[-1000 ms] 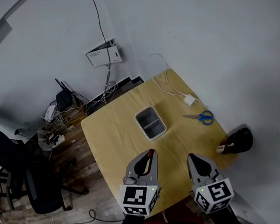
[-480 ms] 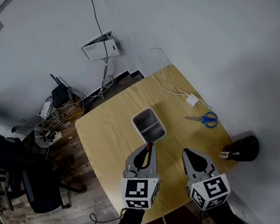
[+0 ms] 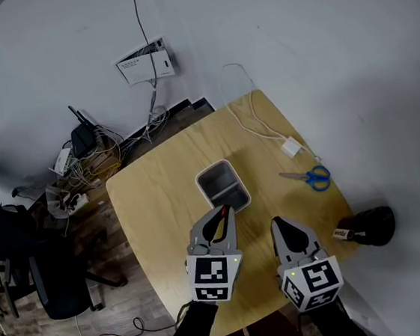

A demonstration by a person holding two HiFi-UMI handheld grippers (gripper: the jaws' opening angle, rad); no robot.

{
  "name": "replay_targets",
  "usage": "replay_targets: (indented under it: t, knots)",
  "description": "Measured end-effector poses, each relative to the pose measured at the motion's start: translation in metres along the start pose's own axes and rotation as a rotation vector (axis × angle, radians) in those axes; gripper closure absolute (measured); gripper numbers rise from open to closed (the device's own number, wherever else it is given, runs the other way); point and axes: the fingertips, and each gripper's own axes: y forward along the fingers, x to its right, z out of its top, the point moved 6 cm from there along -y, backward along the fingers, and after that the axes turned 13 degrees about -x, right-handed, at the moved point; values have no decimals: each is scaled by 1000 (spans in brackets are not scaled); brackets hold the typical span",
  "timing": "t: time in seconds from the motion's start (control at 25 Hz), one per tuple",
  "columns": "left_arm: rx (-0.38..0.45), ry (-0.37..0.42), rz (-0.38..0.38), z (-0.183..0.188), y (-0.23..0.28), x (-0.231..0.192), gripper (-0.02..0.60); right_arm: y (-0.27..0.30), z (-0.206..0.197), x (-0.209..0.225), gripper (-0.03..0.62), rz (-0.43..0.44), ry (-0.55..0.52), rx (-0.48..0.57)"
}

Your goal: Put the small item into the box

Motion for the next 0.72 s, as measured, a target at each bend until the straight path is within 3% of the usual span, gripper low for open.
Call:
replay_targets:
  t: [0.36, 0.72]
  knots:
    - [-34, 2, -1, -4, 22, -9, 569, 19, -5, 2, 586, -10, -2, -32]
    - [-81, 71, 14, -8, 36, -7, 568, 25, -8, 5, 586, -18, -3, -56]
